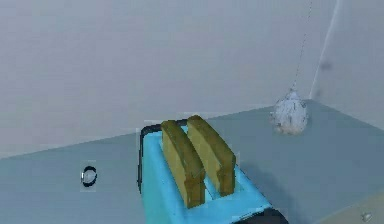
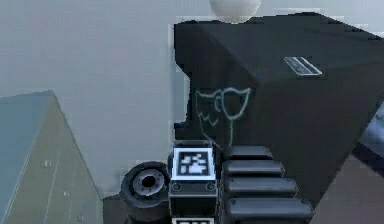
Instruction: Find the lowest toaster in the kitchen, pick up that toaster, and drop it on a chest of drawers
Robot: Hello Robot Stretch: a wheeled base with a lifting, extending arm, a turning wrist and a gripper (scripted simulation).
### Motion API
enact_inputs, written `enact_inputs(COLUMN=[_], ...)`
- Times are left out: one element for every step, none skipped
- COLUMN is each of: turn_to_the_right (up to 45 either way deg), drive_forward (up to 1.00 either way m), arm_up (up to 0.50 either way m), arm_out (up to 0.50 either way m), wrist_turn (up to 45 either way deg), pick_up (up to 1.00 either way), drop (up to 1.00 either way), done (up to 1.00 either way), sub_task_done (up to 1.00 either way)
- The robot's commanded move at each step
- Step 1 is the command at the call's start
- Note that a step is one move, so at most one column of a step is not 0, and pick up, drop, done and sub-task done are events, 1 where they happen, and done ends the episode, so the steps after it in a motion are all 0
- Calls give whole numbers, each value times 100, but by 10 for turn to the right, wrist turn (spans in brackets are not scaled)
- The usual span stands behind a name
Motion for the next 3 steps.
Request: enact_inputs(turn_to_the_right=[-60, 120, -180], drive_forward=[0, 0, 0], arm_up=[0, 0, 0], arm_out=[0, 0, 0], wrist_turn=[0, 0, 0], pick_up=[0, 0, 0], drop=[0, 0, 0], done=[0, 0, 0], sub_task_done=[0, 0, 0])
